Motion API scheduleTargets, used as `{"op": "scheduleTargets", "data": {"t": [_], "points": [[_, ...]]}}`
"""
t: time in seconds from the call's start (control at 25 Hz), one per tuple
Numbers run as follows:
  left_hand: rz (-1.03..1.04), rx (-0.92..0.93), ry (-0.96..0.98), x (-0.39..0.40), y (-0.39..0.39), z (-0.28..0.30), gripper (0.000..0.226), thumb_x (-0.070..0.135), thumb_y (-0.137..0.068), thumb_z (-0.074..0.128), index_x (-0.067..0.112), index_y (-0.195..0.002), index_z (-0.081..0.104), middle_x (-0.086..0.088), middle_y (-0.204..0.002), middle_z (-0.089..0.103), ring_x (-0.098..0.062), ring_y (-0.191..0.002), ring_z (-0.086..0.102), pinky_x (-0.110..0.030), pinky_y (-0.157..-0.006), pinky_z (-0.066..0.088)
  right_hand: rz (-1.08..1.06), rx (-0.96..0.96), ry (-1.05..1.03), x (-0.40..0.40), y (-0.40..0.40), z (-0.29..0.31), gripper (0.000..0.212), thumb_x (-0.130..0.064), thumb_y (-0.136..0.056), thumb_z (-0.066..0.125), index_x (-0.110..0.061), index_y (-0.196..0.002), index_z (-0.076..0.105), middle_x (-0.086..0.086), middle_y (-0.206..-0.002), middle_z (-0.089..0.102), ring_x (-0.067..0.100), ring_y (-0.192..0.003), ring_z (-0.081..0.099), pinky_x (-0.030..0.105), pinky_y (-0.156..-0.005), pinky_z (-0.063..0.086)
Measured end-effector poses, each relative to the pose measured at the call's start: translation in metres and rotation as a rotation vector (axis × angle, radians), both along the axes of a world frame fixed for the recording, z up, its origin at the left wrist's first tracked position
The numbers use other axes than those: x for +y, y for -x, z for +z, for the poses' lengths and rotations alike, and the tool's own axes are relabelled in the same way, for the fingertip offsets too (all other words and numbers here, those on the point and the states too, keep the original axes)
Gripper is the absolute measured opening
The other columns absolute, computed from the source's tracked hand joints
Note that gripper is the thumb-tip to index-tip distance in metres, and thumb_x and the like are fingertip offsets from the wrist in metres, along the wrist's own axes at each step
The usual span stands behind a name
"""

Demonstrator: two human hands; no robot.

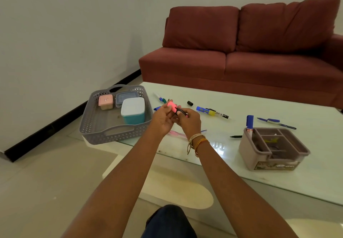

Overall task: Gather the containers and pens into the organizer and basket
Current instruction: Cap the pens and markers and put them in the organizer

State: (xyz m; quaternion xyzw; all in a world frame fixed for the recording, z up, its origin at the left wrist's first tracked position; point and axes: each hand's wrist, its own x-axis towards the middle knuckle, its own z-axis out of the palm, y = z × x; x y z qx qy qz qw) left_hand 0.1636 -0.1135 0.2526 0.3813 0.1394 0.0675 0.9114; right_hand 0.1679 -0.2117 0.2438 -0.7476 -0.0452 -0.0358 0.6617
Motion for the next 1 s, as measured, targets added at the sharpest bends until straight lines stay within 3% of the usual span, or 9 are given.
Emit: {"op": "scheduleTargets", "data": {"t": [0.16, 0.24, 0.36, 0.48, 0.56, 0.68, 0.76, 0.84, 1.0], "points": [[0.037, 0.036, -0.055, -0.002, 0.009, -0.001, 0.018, 0.014, -0.095, 0.054, 0.006, -0.109, 0.061, -0.016, -0.096, 0.071, -0.026, -0.081, 0.07, -0.032, -0.061, 0.06, -0.018, -0.138, 0.163, -0.007, 0.015, 0.003, 0.029, -0.006, -0.09, 0.057, -0.006, -0.116, 0.069, 0.014, -0.109, 0.071, 0.03, -0.102, 0.066, 0.042, -0.097, 0.051], [0.077, 0.051, -0.095, -0.005, 0.011, -0.001, 0.013, 0.014, -0.093, 0.057, 0.007, -0.104, 0.063, -0.013, -0.086, 0.074, -0.023, -0.075, 0.072, -0.031, -0.062, 0.06, -0.02, -0.23, 0.239, -0.007, 0.026, 0.002, 0.031, -0.008, -0.093, 0.054, -0.008, -0.122, 0.066, 0.013, -0.113, 0.071, 0.028, -0.106, 0.063, 0.036, -0.102, 0.047], [0.117, 0.098, -0.175, -0.012, 0.012, 0.0, 0.013, 0.014, -0.092, 0.058, 0.01, -0.102, 0.066, -0.011, -0.083, 0.074, -0.016, -0.064, 0.067, -0.027, -0.062, 0.059, -0.065, -0.367, 0.318, -0.006, 0.043, -0.003, 0.033, -0.011, -0.098, 0.048, -0.012, -0.128, 0.061, 0.011, -0.107, 0.073, 0.024, -0.096, 0.066, 0.021, -0.089, 0.046], [0.126, 0.151, -0.193, -0.021, 0.015, 0.001, 0.01, 0.018, -0.092, 0.059, 0.015, -0.096, 0.068, -0.011, -0.078, 0.067, -0.007, -0.043, 0.051, -0.02, -0.046, 0.052, -0.158, -0.445, 0.451, -0.005, 0.05, -0.003, 0.033, -0.015, -0.101, 0.042, -0.009, -0.129, 0.059, 0.012, -0.1, 0.072, 0.027, -0.089, 0.066, 0.03, -0.082, 0.049], [0.081, 0.16, -0.186, -0.023, 0.018, 0.003, 0.009, 0.017, -0.091, 0.061, 0.016, -0.095, 0.068, -0.01, -0.081, 0.071, -0.01, -0.053, 0.056, -0.023, -0.055, 0.057, -0.141, -0.435, 0.494, -0.01, 0.049, -0.004, 0.031, -0.015, -0.101, 0.042, -0.007, -0.124, 0.062, 0.014, -0.099, 0.072, 0.028, -0.087, 0.066, 0.034, -0.081, 0.05], [-0.007, 0.116, -0.294, -0.027, 0.022, 0.004, 0.012, 0.018, -0.09, 0.063, 0.016, -0.099, 0.07, -0.005, -0.098, 0.074, -0.021, -0.092, 0.067, -0.036, -0.084, 0.056, -0.029, -0.269, 0.482, -0.025, 0.038, -0.005, 0.026, -0.014, -0.099, 0.044, -0.006, -0.107, 0.068, 0.014, -0.093, 0.071, 0.026, -0.079, 0.06, 0.032, -0.07, 0.047], [-0.017, 0.052, -0.431, -0.04, 0.024, 0.007, 0.021, 0.016, -0.089, 0.065, 0.013, -0.109, 0.07, -0.005, -0.109, 0.072, -0.022, -0.105, 0.065, -0.033, -0.085, 0.054, 0.018, -0.192, 0.472, -0.039, 0.03, -0.003, 0.023, -0.015, -0.096, 0.048, -0.004, -0.095, 0.068, 0.016, -0.088, 0.07, 0.023, -0.072, 0.056, 0.026, -0.063, 0.043], [-0.006, -0.024, -0.555, -0.056, 0.025, 0.008, 0.025, 0.015, -0.087, 0.068, 0.008, -0.111, 0.069, -0.007, -0.111, 0.071, -0.023, -0.107, 0.065, -0.03, -0.085, 0.054, 0.023, -0.174, 0.39, -0.055, 0.028, 0.003, 0.02, -0.017, -0.093, 0.054, -0.003, -0.09, 0.067, 0.015, -0.083, 0.07, 0.023, -0.069, 0.061, 0.019, -0.06, 0.046], [-0.121, -0.044, -0.596, -0.088, 0.028, 0.015, 0.038, 0.037, -0.09, 0.062, 0.012, -0.118, 0.065, -0.003, -0.103, 0.066, -0.018, -0.1, 0.061, -0.036, -0.1, 0.044, 0.007, -0.24, 0.311, -0.105, 0.025, 0.022, 0.016, -0.017, -0.087, 0.067, -0.004, -0.096, 0.068, 0.015, -0.081, 0.072, 0.026, -0.074, 0.071, 0.037, -0.073, 0.058]]}}
